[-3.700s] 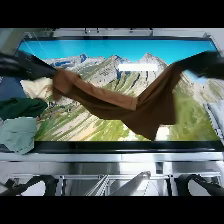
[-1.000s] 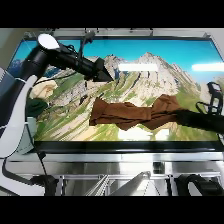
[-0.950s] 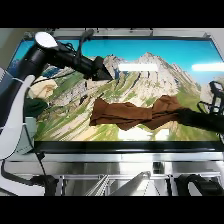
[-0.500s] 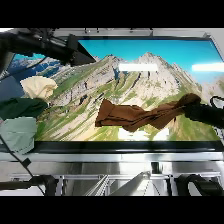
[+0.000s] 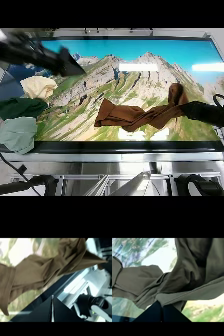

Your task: Fold the shirts.

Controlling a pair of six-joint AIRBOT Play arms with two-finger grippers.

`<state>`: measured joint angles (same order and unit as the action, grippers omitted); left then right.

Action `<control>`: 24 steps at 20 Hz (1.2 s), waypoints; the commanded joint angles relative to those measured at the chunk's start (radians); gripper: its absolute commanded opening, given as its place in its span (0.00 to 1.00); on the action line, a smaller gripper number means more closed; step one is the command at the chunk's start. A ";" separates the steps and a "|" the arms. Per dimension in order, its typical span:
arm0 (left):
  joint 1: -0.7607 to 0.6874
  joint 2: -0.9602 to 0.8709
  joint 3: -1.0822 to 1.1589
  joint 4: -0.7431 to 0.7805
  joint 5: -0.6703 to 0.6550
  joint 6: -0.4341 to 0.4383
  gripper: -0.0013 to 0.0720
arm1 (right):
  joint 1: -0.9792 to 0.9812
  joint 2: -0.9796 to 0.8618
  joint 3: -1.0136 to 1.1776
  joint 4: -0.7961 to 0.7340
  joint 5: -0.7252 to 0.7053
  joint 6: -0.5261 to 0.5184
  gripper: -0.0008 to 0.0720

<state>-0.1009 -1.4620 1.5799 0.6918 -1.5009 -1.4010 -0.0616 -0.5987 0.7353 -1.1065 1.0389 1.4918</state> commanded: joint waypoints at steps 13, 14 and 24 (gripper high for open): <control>-0.183 -0.428 -0.077 0.462 0.151 -0.054 0.93 | 0.001 -0.002 0.002 0.029 0.034 -0.005 0.03; -0.183 -0.447 -0.057 0.491 0.122 -0.064 0.93 | 0.001 -0.002 0.002 0.030 0.034 -0.018 0.03; -0.274 -0.544 0.157 0.045 -0.064 0.111 0.04 | 0.001 -0.041 0.002 0.030 -0.007 -0.027 0.03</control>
<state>-0.3614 -2.0006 1.6569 0.9833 -1.4960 -1.3479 -0.0616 -0.6209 0.7361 -1.0763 1.0416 1.4700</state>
